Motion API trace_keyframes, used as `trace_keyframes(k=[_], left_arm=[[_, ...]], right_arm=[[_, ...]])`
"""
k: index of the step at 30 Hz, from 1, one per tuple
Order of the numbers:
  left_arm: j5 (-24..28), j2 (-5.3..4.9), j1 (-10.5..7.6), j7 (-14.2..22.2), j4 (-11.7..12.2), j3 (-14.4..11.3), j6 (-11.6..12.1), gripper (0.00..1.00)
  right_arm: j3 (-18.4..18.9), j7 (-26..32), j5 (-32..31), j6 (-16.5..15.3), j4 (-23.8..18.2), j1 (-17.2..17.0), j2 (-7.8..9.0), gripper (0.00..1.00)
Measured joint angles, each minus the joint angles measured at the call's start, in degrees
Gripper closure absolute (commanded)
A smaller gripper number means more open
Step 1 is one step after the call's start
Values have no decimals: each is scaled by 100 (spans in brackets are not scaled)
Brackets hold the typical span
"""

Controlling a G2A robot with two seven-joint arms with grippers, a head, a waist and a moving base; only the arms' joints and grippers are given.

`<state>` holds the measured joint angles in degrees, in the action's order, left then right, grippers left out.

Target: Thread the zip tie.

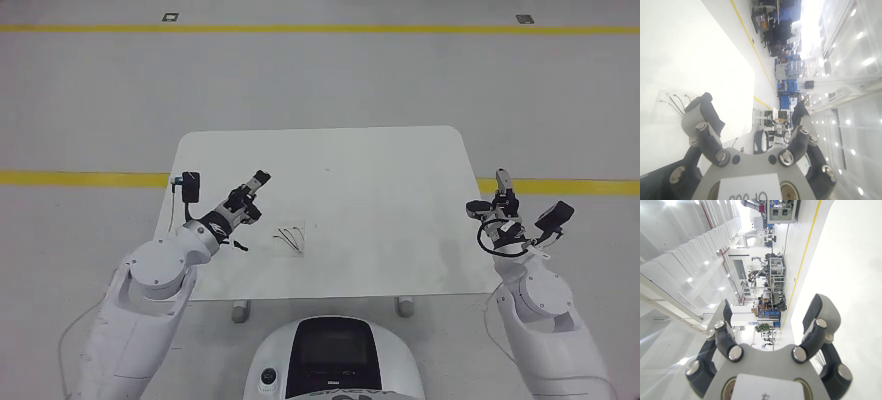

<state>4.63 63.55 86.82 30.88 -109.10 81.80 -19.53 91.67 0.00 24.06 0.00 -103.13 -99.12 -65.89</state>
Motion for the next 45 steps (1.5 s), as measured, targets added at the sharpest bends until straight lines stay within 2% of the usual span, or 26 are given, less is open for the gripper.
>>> trace_keyframes(k=[3, 5, 6, 15, 19, 22, 25, 28, 30, 39, 42, 44, 45], left_arm=[[-230, -32, -309, 521, 618, -246, 4, 0], [-444, -32, -490, 553, 921, -403, 5, 0], [-499, -26, -587, 479, 980, -446, 5, 0], [-516, -32, -616, 459, 948, -481, 5, 0], [-1063, -64, -910, 799, 896, -653, 5, 0], [-1399, -75, -1181, 1259, 964, -782, 5, 0], [-2038, -68, -1548, 2050, 1231, -944, 5, 0], [-2377, 37, -1805, 2399, 1421, -1081, 5, 0], [-2454, 55, -1843, 2553, 1473, -1129, 5, 0], [-2490, 48, -1851, 2540, 1432, -1163, 8, 0], [-2956, 77, -2001, 2627, 1399, -1418, 6, 0], [-3232, 117, -2148, 2894, 1442, -1528, 5, 0], [-3416, 153, -2273, 3138, 1476, -1596, 5, 0]], right_arm=[[0, 0, 0, 0, 0, 0, 0, 0], [0, 0, 0, 0, 0, 0, 0, 0], [0, 0, 0, 0, 0, 0, 0, 0], [0, 0, 0, 0, 0, 0, 0, 0], [0, 0, 0, 0, 0, 0, 0, 0], [0, 0, 0, 0, 0, 0, 0, 0], [0, 0, 0, 0, 0, 0, 0, 0], [0, 0, 0, 0, 0, 0, 0, 0], [0, 0, 0, 0, 0, 0, 0, 0], [0, 0, 0, 0, 0, 0, 0, 0], [0, 0, 0, 0, 0, 0, 0, 0], [0, 0, 0, 0, 0, 0, 0, 0], [0, 0, 0, 0, 0, 0, 0, 0]])
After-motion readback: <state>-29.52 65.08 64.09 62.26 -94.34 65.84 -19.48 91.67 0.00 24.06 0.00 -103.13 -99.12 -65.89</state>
